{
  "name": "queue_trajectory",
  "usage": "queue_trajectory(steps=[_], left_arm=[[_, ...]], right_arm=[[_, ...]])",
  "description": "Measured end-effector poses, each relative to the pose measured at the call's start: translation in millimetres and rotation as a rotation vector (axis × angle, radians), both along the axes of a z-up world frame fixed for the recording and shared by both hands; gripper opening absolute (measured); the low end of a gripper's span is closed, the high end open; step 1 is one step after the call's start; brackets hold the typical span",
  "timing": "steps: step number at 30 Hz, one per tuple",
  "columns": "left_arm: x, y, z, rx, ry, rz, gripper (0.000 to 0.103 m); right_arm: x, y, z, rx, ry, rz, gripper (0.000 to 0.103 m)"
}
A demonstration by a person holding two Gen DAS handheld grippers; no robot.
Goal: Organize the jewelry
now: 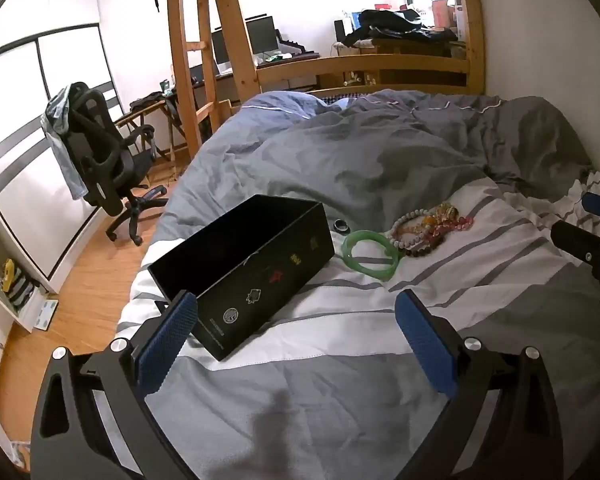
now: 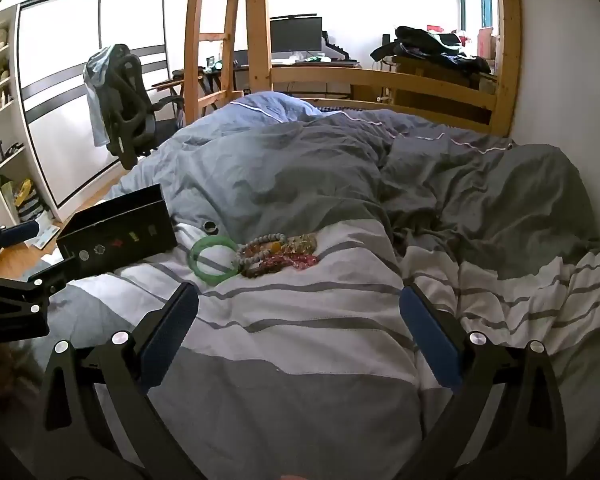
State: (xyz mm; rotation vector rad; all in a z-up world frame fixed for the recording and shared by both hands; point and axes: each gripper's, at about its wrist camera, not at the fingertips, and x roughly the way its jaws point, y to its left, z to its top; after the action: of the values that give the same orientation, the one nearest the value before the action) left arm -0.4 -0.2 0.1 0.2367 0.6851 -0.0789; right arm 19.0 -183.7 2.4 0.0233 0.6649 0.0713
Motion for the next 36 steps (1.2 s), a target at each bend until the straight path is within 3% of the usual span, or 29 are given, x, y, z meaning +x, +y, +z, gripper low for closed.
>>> queue_trajectory(steps=[16, 21, 36], left_arm=[[7, -1, -2, -0.012, 0.024, 0.007, 0.098], [5, 0, -6, -0.001, 0.031, 0.003, 0.098], [5, -1, -7, 0.002, 0.032, 0.002, 0.098]], right_arm=[[3, 3, 2, -0.01, 0.027, -0.004, 0.099], [8, 3, -10, -0.03, 0.055, -0.025, 0.099], [3, 1, -6, -0.004, 0.027, -0.013, 0.099]])
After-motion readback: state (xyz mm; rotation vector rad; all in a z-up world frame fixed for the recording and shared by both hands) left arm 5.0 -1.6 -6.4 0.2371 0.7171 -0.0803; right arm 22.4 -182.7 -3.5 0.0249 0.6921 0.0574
